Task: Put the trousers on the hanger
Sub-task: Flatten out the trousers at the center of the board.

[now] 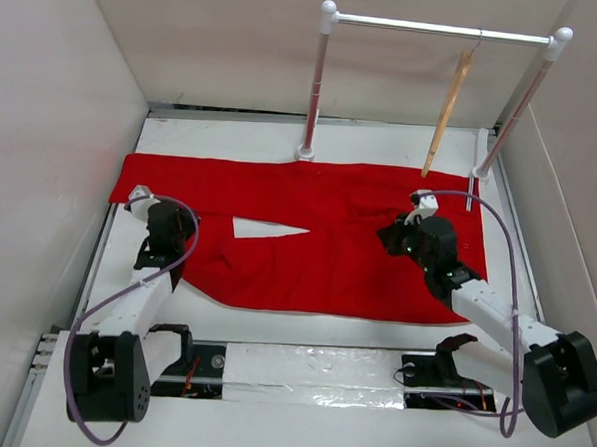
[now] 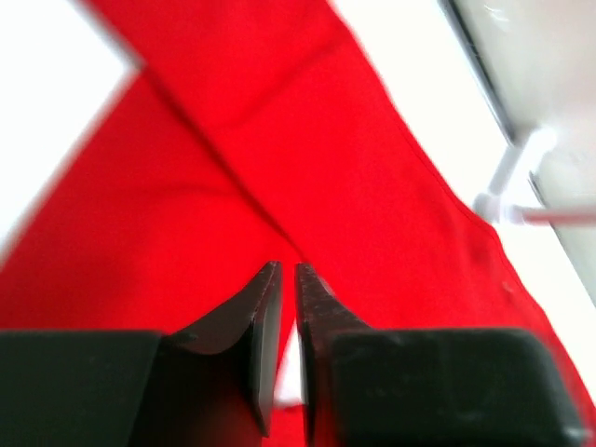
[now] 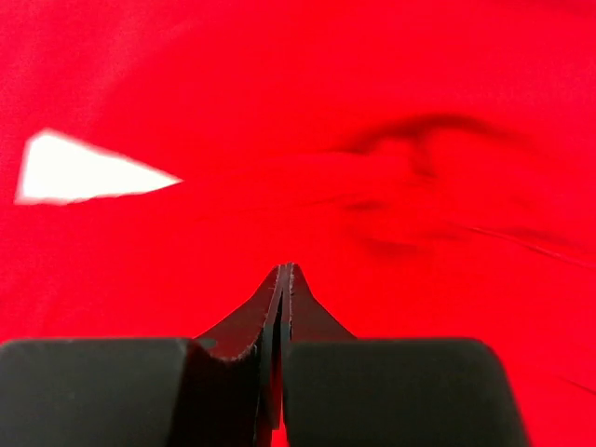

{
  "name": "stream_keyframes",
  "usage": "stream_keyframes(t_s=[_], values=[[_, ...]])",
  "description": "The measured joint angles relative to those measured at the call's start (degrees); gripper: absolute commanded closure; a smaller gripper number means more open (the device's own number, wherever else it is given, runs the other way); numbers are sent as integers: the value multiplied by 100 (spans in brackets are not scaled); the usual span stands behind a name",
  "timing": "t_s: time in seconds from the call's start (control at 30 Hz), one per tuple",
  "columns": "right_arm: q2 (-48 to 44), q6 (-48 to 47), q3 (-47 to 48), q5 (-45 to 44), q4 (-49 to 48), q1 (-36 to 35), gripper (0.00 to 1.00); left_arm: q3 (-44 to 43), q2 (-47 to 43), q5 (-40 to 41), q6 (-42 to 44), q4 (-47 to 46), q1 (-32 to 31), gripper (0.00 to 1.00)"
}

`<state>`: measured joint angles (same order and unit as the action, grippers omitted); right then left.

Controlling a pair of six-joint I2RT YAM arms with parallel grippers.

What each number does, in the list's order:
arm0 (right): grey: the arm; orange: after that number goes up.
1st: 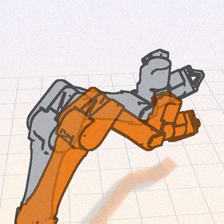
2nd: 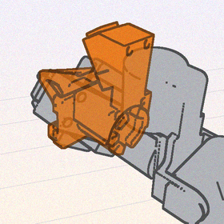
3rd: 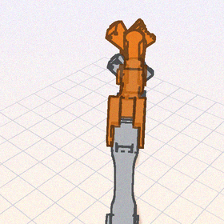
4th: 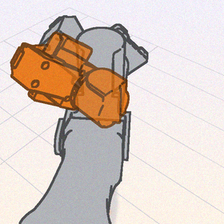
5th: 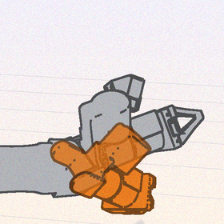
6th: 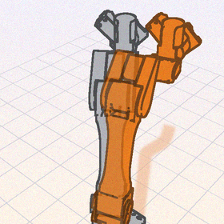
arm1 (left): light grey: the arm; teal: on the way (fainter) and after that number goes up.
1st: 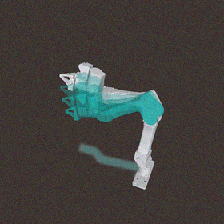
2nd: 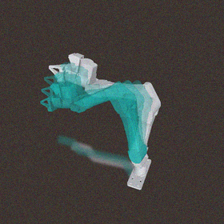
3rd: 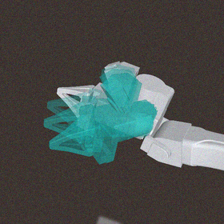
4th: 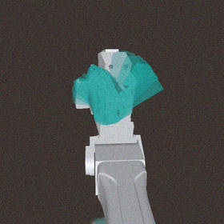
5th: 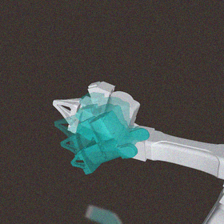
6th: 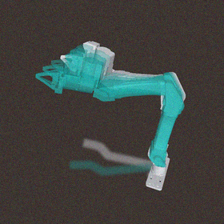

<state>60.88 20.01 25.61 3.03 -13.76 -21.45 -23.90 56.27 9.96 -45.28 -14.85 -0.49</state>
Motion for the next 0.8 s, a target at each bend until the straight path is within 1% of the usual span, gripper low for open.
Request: stream_keyframes(t_s=[0.1, 0.2, 0.27, 0.37, 0.4, 0.47, 0.57, 0.67, 0.8], values=[[-282, -216, 116, 96, 37, -483, 93, -20, 516, -225, -181, 28, 540, 78], [-662, -358, 197, 205, 39, -708, 90, -155, 1078, -273, -269, 229, 826, 75], [-946, -417, 201, 236, 42, -798, 89, -498, 1552, -208, -286, 551, 859, 75], [-1294, -459, 201, 238, 39, -896, 89, -1078, 1945, -125, -184, 809, 863, 75], [-1368, -474, 201, 240, 39, -914, 88, -1294, 2068, -68, -140, 949, 872, 73], [-1458, -498, 201, 243, 52, -942, 87, -1906, 2446, 42, -4, 1204, 894, 73], [-1582, -533, 205, 258, 179, -944, 86, -2771, 3139, 269, 201, 1491, 966, 69], [-1762, -560, 205, 254, 308, -944, 85, -3102, 3508, 341, 505, 1751, 1113, 69], [-1950, -575, 205, 234, 313, -944, 83, -3331, 4026, 269, 920, 2081, 1329, 75]])
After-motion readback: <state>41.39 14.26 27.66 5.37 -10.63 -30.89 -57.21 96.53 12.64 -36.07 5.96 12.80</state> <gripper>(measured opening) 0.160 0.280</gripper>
